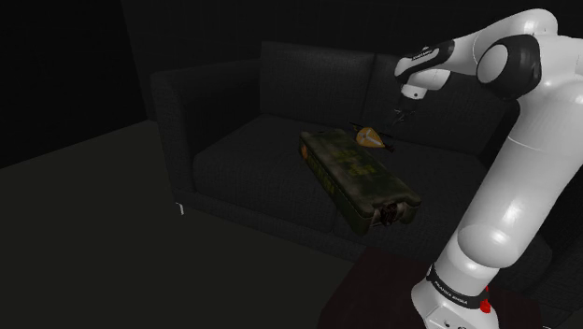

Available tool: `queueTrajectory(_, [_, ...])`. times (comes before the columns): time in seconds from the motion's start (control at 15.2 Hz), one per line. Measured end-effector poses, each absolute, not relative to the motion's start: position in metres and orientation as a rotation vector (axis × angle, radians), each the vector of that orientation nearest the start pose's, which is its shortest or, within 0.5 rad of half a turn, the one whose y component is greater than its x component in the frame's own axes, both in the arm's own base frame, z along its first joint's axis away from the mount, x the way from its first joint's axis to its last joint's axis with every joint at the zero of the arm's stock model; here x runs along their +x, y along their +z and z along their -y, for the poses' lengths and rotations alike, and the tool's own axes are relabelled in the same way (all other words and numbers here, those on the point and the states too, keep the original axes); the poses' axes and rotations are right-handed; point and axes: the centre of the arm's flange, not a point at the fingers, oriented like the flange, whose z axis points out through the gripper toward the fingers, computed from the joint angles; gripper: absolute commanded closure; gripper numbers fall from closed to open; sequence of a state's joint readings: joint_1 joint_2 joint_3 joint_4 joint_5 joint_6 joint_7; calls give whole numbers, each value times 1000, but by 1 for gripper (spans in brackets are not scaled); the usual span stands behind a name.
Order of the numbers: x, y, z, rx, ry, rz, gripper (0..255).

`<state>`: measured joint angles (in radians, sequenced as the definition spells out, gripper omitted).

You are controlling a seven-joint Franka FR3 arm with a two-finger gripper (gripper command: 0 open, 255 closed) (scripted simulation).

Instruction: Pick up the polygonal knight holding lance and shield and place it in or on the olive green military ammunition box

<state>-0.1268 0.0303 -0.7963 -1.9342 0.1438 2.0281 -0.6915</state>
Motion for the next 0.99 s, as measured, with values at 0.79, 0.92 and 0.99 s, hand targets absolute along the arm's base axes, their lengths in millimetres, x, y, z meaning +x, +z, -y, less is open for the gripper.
queueTrajectory(0.79, [359, 446, 452, -3079, -205, -449, 0])
queueTrajectory(0.92, [359, 446, 452, -3079, -205, -449, 255])
queueTrajectory(0.99, [359, 446, 452, -3079, -205, -449, 255])
